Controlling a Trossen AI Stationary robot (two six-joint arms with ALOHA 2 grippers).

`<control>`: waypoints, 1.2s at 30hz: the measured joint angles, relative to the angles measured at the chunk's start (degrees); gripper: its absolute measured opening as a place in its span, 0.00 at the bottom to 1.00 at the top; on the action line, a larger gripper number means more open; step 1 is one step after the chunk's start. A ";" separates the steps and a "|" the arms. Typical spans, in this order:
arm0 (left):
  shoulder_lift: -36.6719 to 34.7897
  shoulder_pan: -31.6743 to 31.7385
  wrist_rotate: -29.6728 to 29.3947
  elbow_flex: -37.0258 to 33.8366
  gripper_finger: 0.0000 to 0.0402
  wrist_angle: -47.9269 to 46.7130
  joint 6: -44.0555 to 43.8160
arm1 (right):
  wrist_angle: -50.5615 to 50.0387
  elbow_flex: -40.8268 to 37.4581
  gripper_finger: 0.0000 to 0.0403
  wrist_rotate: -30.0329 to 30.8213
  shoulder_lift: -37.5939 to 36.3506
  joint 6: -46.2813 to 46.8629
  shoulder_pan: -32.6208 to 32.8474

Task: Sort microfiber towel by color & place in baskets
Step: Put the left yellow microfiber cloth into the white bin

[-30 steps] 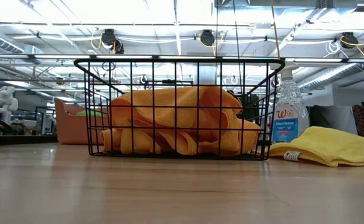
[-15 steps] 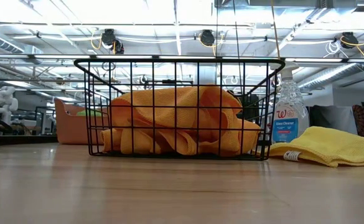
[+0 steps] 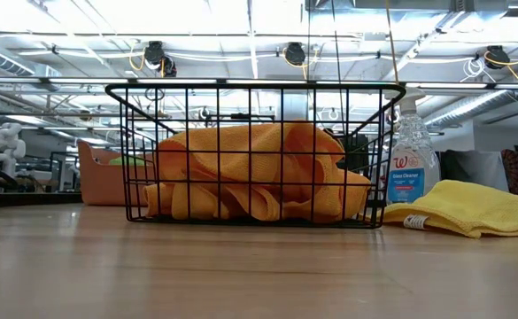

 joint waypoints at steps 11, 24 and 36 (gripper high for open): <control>0.00 0.00 0.12 0.00 0.59 0.04 -0.03 | 9.52 -7.56 0.19 -2.98 0.07 3.08 1.32; 0.00 0.00 0.17 0.00 0.59 0.04 -0.17 | -6.98 7.22 0.51 -2.45 0.04 5.74 1.32; 0.00 0.00 0.19 0.02 0.59 0.04 -0.13 | -1.73 -6.23 0.24 0.02 0.35 7.21 1.15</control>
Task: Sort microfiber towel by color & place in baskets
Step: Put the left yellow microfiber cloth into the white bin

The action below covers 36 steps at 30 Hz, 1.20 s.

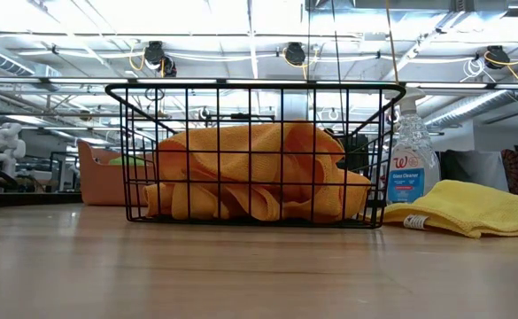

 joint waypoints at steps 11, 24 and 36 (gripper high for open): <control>0.00 0.00 -0.02 0.00 0.59 0.15 0.17 | 16.93 -9.58 0.02 -0.78 -0.12 0.26 0.00; 0.00 0.04 -0.04 0.04 0.59 0.20 0.20 | -6.75 7.80 0.01 0.01 -0.42 1.53 0.00; 0.00 0.04 -0.09 0.04 0.59 -0.01 0.20 | -8.91 9.65 0.09 4.32 0.38 1.54 0.17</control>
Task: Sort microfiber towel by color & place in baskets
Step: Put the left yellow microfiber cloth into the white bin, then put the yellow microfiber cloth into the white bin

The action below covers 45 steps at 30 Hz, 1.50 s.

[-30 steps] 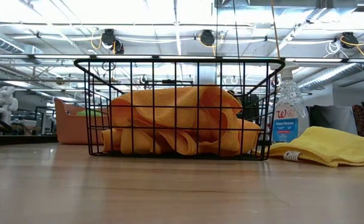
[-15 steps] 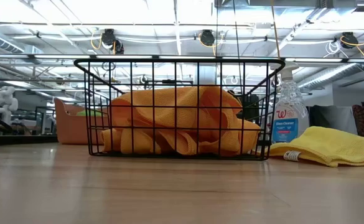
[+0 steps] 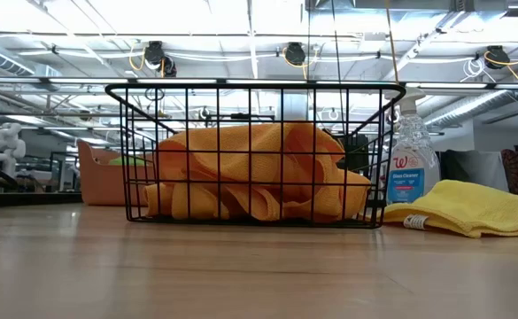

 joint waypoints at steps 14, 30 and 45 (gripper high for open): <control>0.00 0.00 -0.02 0.00 0.59 0.04 -0.07 | 5.74 -4.35 0.51 -1.29 4.20 -2.92 -0.22; 0.00 0.08 -0.10 0.00 0.59 0.21 -0.09 | -11.35 6.87 0.57 5.68 3.81 -1.40 -0.47; 0.04 0.02 -0.35 0.00 0.59 1.02 -0.02 | -11.60 -6.48 0.55 18.29 3.29 -9.78 -19.78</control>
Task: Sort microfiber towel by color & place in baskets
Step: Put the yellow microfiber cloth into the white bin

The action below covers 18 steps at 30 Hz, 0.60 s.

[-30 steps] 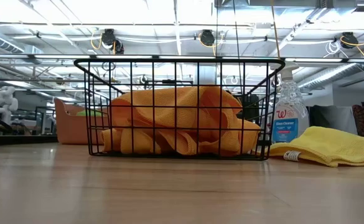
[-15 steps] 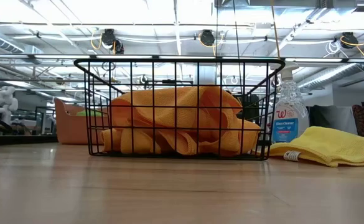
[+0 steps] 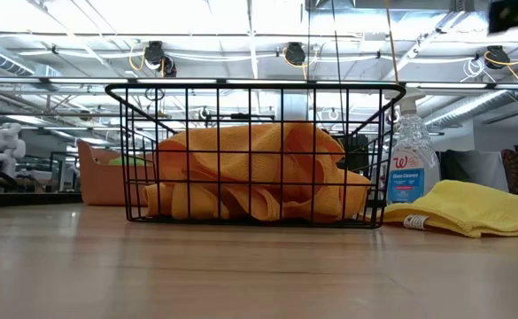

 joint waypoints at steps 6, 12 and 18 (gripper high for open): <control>1.01 -0.23 0.12 0.00 0.59 0.81 -0.03 | 13.72 -10.36 0.61 2.17 -8.18 -5.86 -6.23; 1.45 -0.19 0.33 -0.02 0.59 0.76 -0.04 | 26.37 -21.63 0.61 3.30 -18.48 -7.80 -10.52; 1.43 -0.19 0.31 -0.02 0.59 1.23 -0.02 | 39.09 -31.19 0.61 5.52 -23.60 -6.24 -13.15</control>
